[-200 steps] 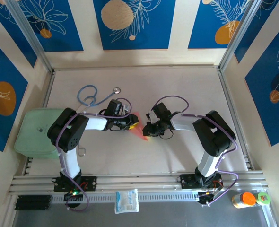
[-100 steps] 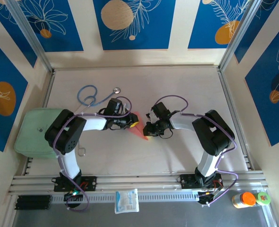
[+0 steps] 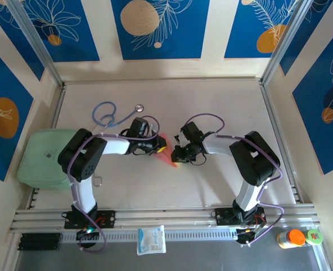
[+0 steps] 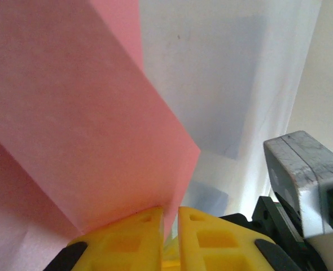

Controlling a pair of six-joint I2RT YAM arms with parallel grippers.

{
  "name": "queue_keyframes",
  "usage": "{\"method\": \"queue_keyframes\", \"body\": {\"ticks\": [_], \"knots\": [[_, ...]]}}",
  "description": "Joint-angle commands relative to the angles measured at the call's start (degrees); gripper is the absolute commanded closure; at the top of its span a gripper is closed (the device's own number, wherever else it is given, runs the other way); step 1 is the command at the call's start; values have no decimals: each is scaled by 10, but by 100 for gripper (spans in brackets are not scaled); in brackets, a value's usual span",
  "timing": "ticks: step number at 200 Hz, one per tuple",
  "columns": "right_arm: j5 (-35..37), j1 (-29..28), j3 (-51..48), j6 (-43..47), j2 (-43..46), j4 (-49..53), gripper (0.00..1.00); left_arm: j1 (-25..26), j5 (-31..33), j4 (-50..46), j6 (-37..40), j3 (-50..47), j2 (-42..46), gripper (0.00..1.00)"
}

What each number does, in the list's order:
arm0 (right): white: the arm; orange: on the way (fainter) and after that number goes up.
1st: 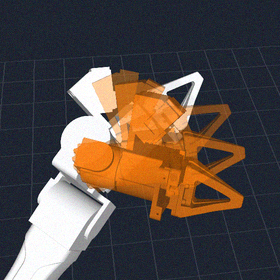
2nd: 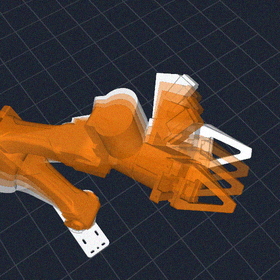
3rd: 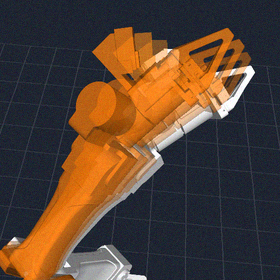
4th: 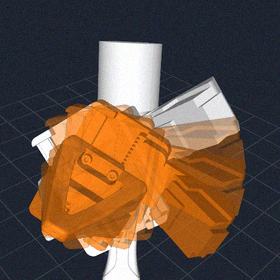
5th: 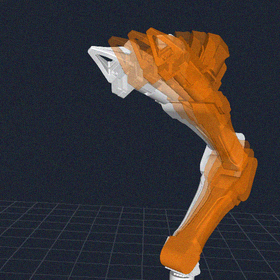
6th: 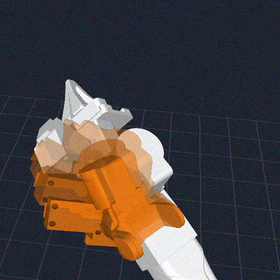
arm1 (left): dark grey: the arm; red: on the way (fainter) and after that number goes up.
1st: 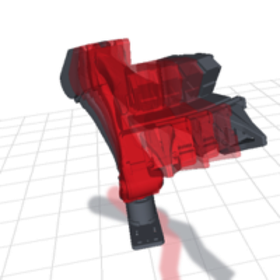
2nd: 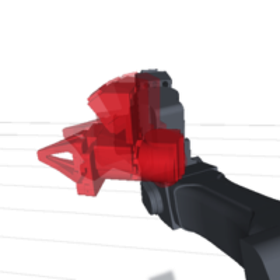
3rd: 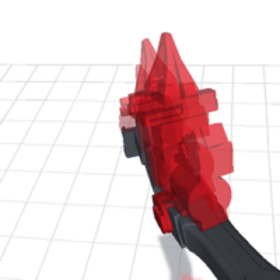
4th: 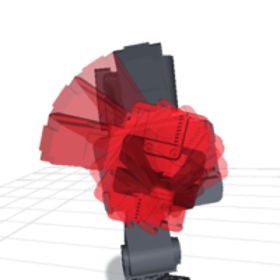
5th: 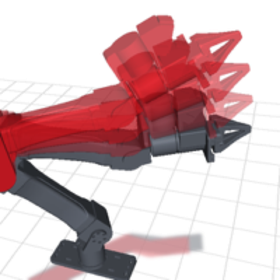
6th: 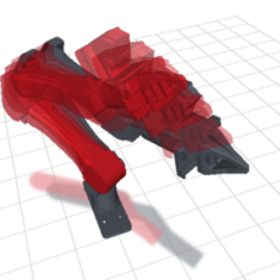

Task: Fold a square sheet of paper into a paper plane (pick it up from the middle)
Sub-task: Fourth fold the wing at the center of the table.

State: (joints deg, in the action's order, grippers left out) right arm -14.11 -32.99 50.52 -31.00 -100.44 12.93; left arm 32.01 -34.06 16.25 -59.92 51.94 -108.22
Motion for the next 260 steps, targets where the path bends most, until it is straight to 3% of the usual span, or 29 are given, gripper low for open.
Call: {"method": "queue_keyframes", "body": {"ticks": [1, 161, 260], "knots": [[6, 2, 6, -6, -6, 22, 86, 5, -4, -5, 8, 12, -13, 85], [-19, 6, 7, -33, 62, 3, 83, 5, 9, -27, 15, 17, -30, 86], [9, -25, 69, -54, -16, 20, 91, 4, 9, -41, 16, 20, -33, 85]]}}
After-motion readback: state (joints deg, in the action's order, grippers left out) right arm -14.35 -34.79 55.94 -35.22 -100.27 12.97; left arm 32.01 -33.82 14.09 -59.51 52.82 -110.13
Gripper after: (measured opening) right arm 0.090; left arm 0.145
